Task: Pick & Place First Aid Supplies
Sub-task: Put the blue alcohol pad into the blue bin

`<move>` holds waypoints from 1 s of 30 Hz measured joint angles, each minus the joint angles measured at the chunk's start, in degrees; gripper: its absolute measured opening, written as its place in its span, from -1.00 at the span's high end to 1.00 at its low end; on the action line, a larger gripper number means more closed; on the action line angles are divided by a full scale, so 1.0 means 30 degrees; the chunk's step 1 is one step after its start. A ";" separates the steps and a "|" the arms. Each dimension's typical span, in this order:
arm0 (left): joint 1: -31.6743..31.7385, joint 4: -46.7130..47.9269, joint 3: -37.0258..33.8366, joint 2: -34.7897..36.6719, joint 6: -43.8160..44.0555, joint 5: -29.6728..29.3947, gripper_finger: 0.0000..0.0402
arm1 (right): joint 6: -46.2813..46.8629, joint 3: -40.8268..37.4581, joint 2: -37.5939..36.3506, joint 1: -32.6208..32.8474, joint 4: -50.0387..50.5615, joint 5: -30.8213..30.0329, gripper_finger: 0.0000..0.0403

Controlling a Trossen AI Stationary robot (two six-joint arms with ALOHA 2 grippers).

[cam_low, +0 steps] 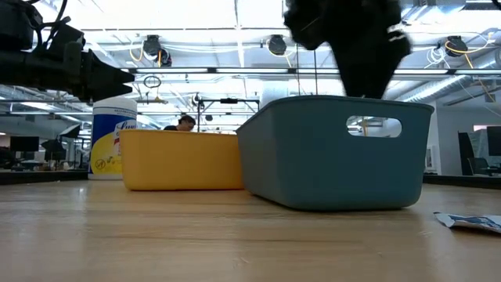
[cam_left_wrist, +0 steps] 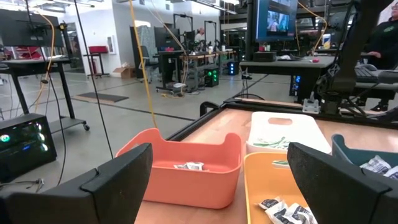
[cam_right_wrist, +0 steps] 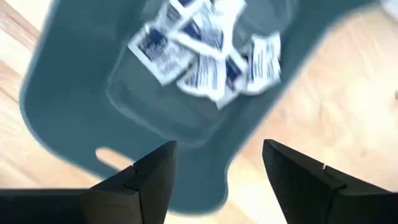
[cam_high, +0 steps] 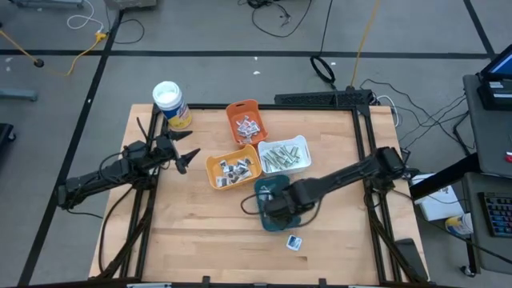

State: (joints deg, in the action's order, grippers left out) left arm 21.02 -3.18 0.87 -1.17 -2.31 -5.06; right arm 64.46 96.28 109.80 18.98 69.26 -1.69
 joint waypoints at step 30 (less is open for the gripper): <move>0.0004 0.0003 0.0000 0.0000 0.0000 0.0000 -0.89 | 0.5254 -0.3721 -0.1639 0.8519 -0.4712 -0.5593 -0.15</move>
State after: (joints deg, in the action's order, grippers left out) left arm 21.04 -3.17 0.87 -1.17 -2.31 -5.06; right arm 80.23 85.12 104.88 44.54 55.13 -18.47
